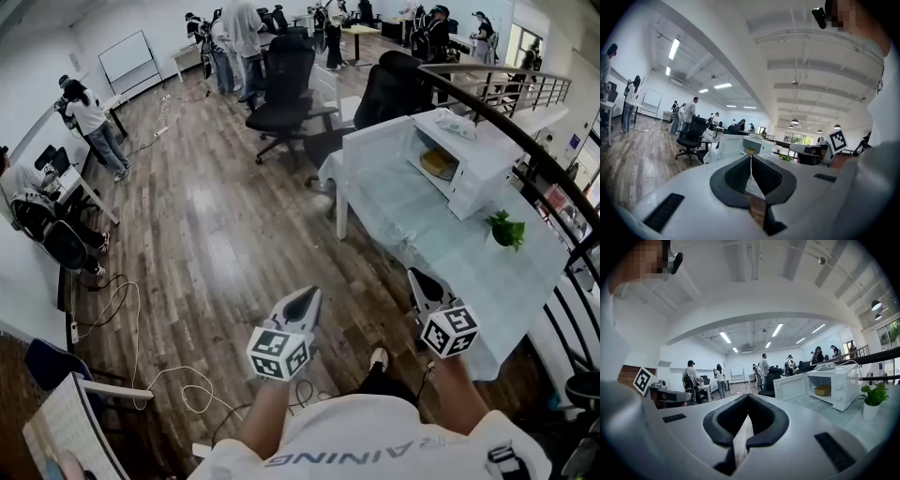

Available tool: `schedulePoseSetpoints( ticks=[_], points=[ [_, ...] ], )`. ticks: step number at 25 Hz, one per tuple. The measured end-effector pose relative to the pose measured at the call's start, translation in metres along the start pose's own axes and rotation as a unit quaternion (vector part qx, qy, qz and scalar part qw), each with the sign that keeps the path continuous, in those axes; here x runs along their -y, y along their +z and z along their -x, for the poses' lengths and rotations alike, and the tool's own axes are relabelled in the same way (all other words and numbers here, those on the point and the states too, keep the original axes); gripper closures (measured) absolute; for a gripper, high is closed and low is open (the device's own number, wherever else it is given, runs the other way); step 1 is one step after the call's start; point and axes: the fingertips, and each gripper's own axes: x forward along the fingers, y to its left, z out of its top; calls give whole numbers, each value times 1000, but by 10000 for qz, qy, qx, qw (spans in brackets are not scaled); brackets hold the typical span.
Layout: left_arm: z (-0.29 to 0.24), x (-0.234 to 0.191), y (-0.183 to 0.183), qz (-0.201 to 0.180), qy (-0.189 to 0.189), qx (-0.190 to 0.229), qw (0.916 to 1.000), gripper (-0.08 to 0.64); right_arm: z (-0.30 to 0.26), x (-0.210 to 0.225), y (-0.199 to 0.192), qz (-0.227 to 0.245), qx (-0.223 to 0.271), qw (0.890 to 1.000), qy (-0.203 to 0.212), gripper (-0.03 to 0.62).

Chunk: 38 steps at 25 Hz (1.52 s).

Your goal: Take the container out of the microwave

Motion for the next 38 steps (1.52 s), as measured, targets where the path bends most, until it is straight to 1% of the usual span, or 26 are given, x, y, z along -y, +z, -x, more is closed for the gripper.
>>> schedulePoseSetpoints(
  ticks=[5, 11, 15, 20, 26, 30, 34, 38],
  points=[
    [-25, -3, 2, 14, 50, -32, 10000, 525, -15, 23, 1, -57, -19, 10000, 33, 571],
    [-67, -4, 8, -12, 111, -108, 9999, 524, -40, 66, 7, -175, -22, 9998, 32, 571],
    [-103, -6, 16, -3, 181, -141, 9997, 524, -57, 99, 16, -202, -6, 9998, 61, 571],
    [-158, 6, 24, -71, 134, -188, 9997, 525, -74, 150, 22, -280, -21, 9996, 85, 571],
    [-212, 17, 33, -56, 212, -186, 9996, 524, -93, 197, 30, -303, -63, 9992, 243, 571],
    [-237, 23, 31, -11, 272, -208, 9994, 523, -101, 223, 32, -215, -98, 9993, 294, 571],
    [-256, 25, 26, 12, 259, -305, 9992, 524, -106, 247, 32, -269, -98, 9993, 224, 571],
    [-272, 19, 28, 72, 224, -303, 9993, 525, -113, 261, 31, -311, -131, 9993, 147, 570]
  ],
)
